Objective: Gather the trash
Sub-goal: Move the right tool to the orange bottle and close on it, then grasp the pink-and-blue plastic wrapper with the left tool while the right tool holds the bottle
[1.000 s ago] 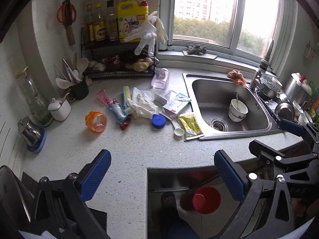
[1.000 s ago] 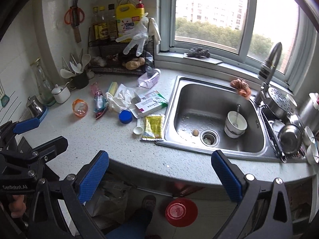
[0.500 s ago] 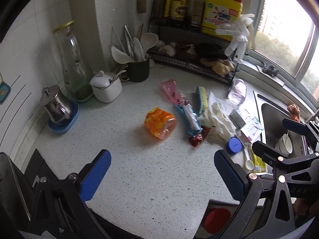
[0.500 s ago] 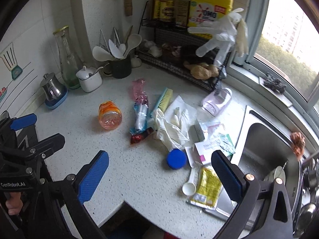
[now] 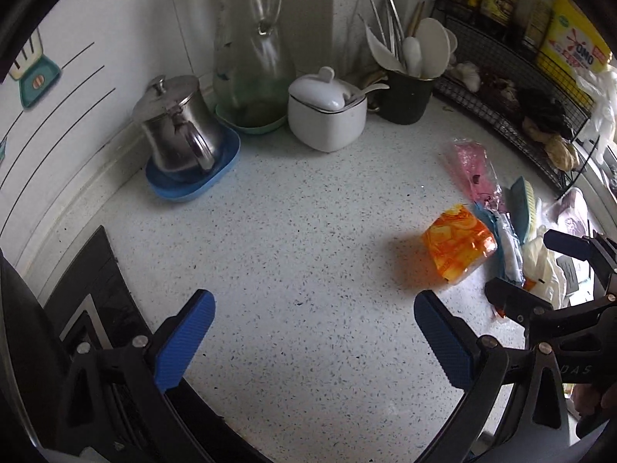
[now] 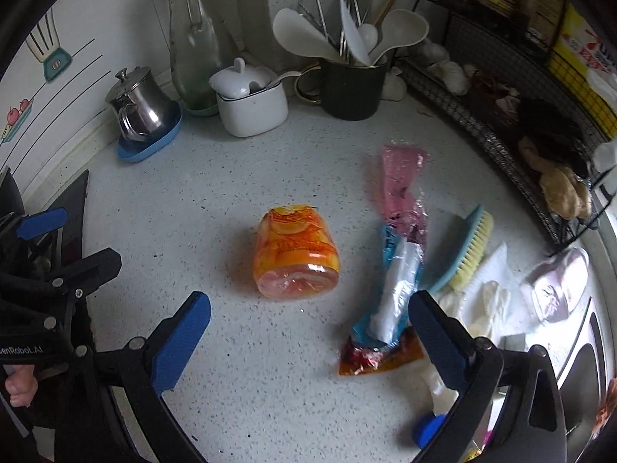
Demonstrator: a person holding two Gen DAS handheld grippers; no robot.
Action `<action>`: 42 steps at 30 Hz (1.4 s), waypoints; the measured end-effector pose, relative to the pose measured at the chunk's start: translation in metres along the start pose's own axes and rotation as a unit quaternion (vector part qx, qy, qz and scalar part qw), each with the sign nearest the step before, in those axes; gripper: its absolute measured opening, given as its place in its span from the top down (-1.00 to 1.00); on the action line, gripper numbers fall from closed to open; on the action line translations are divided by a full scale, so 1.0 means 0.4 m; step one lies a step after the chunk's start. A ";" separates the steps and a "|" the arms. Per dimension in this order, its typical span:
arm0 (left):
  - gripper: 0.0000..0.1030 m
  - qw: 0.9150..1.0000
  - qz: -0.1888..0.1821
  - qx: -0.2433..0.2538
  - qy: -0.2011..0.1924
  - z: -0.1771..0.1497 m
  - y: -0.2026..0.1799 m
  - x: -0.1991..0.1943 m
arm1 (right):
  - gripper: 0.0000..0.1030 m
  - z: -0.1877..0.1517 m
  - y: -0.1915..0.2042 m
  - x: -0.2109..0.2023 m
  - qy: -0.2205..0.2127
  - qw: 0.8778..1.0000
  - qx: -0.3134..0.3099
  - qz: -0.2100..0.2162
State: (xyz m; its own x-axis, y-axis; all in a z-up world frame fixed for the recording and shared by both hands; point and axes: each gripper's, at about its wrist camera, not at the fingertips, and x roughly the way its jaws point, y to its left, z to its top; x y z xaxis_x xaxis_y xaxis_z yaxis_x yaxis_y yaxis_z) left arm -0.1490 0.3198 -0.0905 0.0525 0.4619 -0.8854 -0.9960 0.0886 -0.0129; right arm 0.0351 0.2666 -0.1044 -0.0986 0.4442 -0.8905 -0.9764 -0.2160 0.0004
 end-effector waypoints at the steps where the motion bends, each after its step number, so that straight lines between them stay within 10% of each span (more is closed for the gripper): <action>1: -1.00 1.000 0.003 -0.009 0.004 0.001 0.007 0.010 | -1.00 0.008 0.003 0.015 0.005 1.000 -0.005 0.005; 9: -1.00 0.998 0.041 -0.038 0.028 0.007 0.037 0.080 | -0.97 0.056 0.012 0.125 0.039 0.997 -0.060 0.016; 14: -1.00 0.997 0.054 -0.030 0.035 0.013 0.032 0.094 | -0.31 0.049 0.007 0.162 0.064 0.995 -0.068 0.025; 19: -1.00 0.999 0.034 -0.029 0.028 0.021 0.015 0.079 | -0.25 0.029 -0.032 0.120 0.037 0.998 -0.045 0.033; 31: -1.00 0.995 -0.077 0.069 -0.010 0.144 -0.211 0.035 | -0.25 -0.011 -0.266 -0.141 -0.044 0.995 0.075 -0.054; 42: -1.00 0.974 -0.168 0.136 0.065 0.207 -0.471 0.167 | -0.26 -0.046 -0.424 -0.161 -0.019 0.971 0.195 -0.137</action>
State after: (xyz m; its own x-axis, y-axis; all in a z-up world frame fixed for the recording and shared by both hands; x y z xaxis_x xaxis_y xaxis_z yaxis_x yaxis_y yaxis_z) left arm 0.0482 0.4071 -0.1086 0.3443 0.2521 -0.9044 -0.8676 0.4535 -0.2039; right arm 0.2107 0.2585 -0.0556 0.1750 0.4715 -0.8643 -0.9647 0.2575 -0.0548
